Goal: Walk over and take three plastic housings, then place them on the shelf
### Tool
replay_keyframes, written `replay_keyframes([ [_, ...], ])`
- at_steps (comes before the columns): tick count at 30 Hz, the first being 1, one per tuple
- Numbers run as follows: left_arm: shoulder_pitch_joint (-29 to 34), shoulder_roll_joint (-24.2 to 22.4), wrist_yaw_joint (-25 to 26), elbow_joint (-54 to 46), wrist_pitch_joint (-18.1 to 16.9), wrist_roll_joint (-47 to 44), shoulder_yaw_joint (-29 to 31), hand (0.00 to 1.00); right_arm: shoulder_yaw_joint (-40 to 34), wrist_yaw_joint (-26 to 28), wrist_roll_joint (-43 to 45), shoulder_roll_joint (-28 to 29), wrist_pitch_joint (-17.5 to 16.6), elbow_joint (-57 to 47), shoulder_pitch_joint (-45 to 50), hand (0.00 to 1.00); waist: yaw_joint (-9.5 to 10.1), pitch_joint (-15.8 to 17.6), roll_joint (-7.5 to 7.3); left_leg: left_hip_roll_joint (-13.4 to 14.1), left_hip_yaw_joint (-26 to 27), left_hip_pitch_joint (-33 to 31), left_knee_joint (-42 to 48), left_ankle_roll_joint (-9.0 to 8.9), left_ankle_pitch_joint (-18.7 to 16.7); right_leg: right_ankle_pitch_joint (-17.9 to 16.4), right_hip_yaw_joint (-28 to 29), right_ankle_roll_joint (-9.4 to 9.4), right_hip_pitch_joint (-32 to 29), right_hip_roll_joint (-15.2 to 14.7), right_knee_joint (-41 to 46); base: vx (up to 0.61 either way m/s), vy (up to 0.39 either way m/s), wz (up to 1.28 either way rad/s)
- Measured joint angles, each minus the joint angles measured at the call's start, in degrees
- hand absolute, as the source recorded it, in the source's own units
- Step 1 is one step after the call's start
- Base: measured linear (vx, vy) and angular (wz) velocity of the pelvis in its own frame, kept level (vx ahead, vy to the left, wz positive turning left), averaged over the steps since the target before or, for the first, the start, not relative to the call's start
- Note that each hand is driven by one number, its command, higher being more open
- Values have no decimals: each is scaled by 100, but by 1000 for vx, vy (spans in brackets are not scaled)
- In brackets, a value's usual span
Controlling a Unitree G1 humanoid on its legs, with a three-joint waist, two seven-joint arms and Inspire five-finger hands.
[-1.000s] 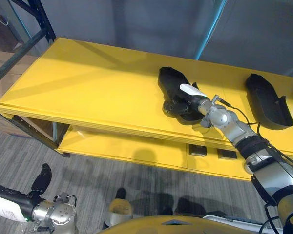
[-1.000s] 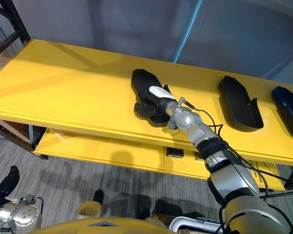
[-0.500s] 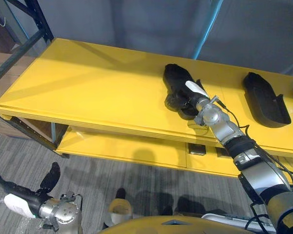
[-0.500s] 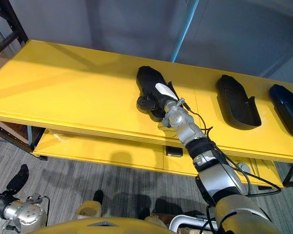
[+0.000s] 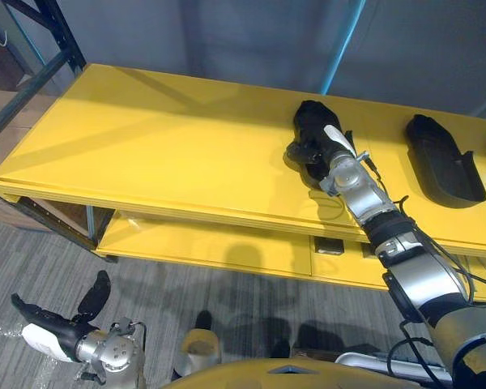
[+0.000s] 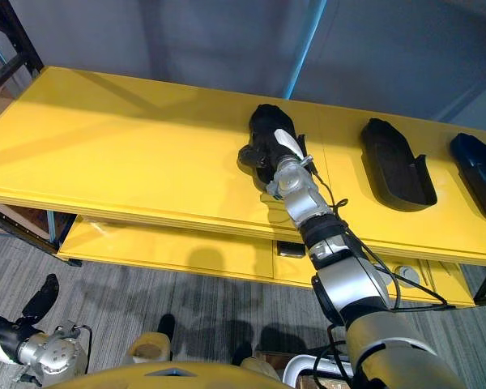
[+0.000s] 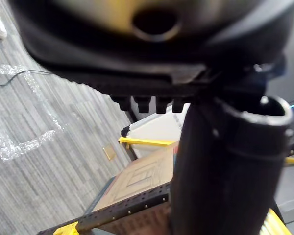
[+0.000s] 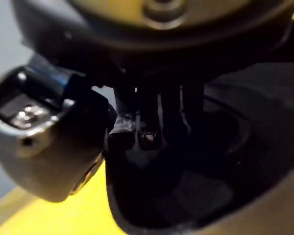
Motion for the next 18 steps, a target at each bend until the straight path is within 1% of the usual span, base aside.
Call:
replay_keyframes([
  [2,0,-16,-43,0,0,-5,-72,100,0,43,138,60,0,-2,-46,100,-26,0,1,2,7,0,16,0,-1,0,8,-1,3,1,0,0,0,0],
  [5,-20,-29,-264,4,0,-256,-120,100,3,-11,451,217,-4,-77,-74,100,-92,2,2,10,18,-1,50,-4,-19,-3,19,-4,2,5,0,-5,-1,-2],
  [11,-9,-36,-767,40,-16,-807,-137,100,-1,-419,783,353,-29,-130,-82,100,-95,3,4,17,60,-2,79,-16,-68,-1,70,-3,-2,7,10,-8,0,-3],
  [14,8,-40,-965,64,-20,-924,-252,100,-15,-601,775,355,-56,-164,-117,100,-93,4,7,18,59,-2,80,-16,-68,-1,74,-4,-1,22,9,0,0,0],
  [18,0,-43,-1184,83,-27,-1126,-400,100,-134,-707,687,360,-61,-227,-228,100,-88,5,8,30,61,-1,85,-16,-67,2,135,-6,0,61,-1,0,0,0],
])
